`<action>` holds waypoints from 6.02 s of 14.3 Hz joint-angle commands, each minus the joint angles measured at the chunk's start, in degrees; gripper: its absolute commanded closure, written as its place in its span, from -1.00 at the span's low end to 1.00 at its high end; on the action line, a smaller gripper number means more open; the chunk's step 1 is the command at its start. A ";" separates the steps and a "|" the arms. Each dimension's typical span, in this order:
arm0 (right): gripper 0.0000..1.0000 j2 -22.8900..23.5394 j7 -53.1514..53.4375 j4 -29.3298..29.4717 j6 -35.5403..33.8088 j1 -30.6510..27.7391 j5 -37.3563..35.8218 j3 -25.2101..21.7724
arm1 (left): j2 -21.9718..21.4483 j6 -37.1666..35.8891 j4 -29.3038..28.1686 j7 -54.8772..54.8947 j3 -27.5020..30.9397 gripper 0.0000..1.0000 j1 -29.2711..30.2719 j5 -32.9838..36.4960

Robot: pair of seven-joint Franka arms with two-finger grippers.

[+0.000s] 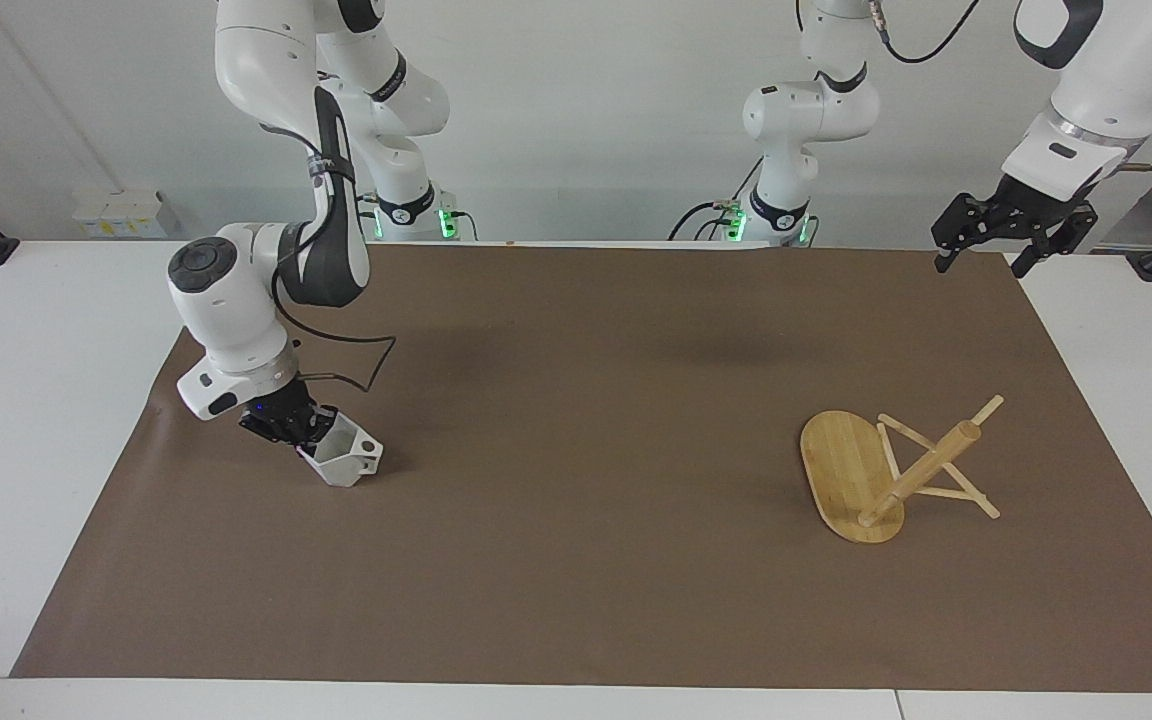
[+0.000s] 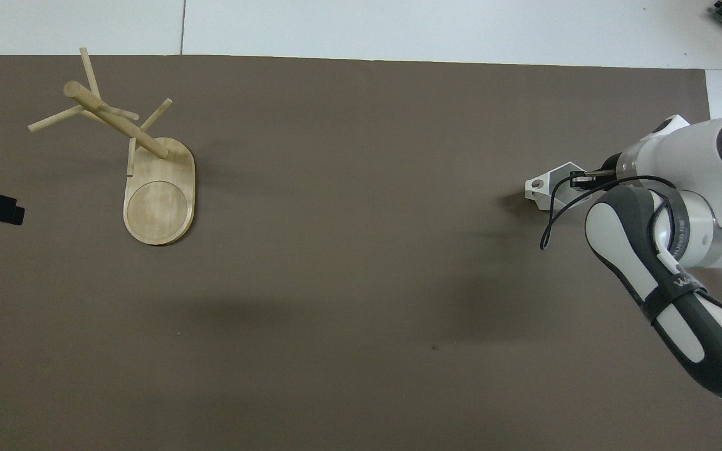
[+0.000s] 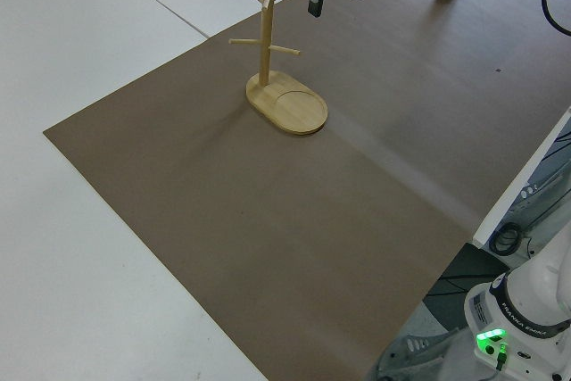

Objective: Hang cup on rack
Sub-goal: 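Lift the white cup with the right gripper toward the left gripper, then close the left gripper on the cup while the right gripper holds it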

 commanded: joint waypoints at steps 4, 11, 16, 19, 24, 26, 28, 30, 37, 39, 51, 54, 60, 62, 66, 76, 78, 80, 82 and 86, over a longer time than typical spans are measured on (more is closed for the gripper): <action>1.00 -4.60 0.95 11.38 -20.43 -0.45 2.50 3.19 | -1.06 -0.47 -1.01 0.89 -0.23 -1.00 0.78 -1.03; 1.00 -14.71 0.68 14.91 -31.52 -0.45 8.90 6.96 | -1.06 -0.47 -1.01 0.89 -0.32 -1.00 0.70 -1.03; 1.00 -16.47 0.77 15.53 -32.24 -0.45 26.75 10.11 | -1.06 -0.64 -1.10 1.07 -0.32 -1.00 0.52 -1.03; 1.00 -16.82 1.29 15.27 -30.05 -0.36 32.38 14.51 | -1.15 -0.99 -1.10 1.07 -0.41 -1.00 0.44 -1.03; 1.00 -14.37 5.34 12.90 -22.07 -0.36 43.36 20.31 | -1.59 -1.08 -2.15 9.82 -0.76 -1.00 0.00 -1.38; 1.00 -12.26 8.22 12.98 -15.84 -0.01 46.45 23.74 | -1.93 -0.73 -2.85 14.33 -0.67 -1.00 0.08 -5.58; 1.00 -10.07 11.83 13.16 -10.47 0.08 46.99 28.22 | -2.99 0.23 -5.04 17.31 -0.67 -1.00 0.17 -10.94; 1.00 -7.87 13.07 13.42 -6.85 0.16 46.99 32.18 | -4.04 1.98 -7.33 23.80 -0.76 -1.00 -0.09 -14.55; 1.00 -5.49 14.13 13.60 -3.07 0.78 46.99 36.59 | -9.23 7.96 -17.87 56.91 -0.85 -1.00 -1.50 -20.80; 1.00 -4.44 14.13 14.12 -3.50 0.78 46.99 36.59 | -10.28 8.84 -19.81 63.36 -0.93 -1.00 -1.85 -22.38; 1.00 -3.99 21.51 14.04 -4.73 0.78 52.17 36.68 | -12.57 14.13 -29.31 70.24 -0.93 -1.00 -7.56 -44.89; 1.00 -3.82 21.34 14.04 -3.59 0.95 51.82 36.85 | -12.57 14.56 -29.58 72.17 -0.93 -1.00 -7.74 -47.17; 1.00 -3.64 19.84 14.04 -1.92 1.40 51.30 37.03 | -12.05 17.63 -29.22 73.32 -0.85 -1.00 -8.62 -49.54; 1.00 -3.64 19.84 13.95 -0.78 1.66 51.29 37.12 | -10.91 18.25 -28.44 73.49 -0.76 -1.00 -8.36 -49.81; 1.00 -3.46 19.84 14.04 -0.60 2.19 51.29 37.20 | -9.85 17.81 -27.20 73.49 -0.85 -1.00 -8.62 -51.21; 1.00 -3.29 19.84 14.04 -0.69 2.19 51.38 37.20 | -9.94 13.60 -25.09 73.58 -0.50 -1.00 -8.18 -54.21; 1.00 -3.20 19.84 14.04 -0.69 2.19 51.38 37.20 | -10.02 13.25 -25.18 73.58 -0.32 -1.00 -8.09 -54.21; 1.00 -3.20 19.84 14.13 -0.77 2.19 51.47 37.20 | -10.11 12.81 -25.18 73.49 -0.23 0.16 -8.00 -54.21; 1.00 -3.20 19.84 14.13 -0.77 2.19 51.47 37.20 | -10.20 12.63 -25.18 72.79 -0.23 1.00 -8.00 -54.21; 1.00 -3.20 19.84 14.13 -0.77 2.10 51.47 37.20 | -10.29 12.72 -25.27 72.26 -0.14 1.00 -8.00 -54.21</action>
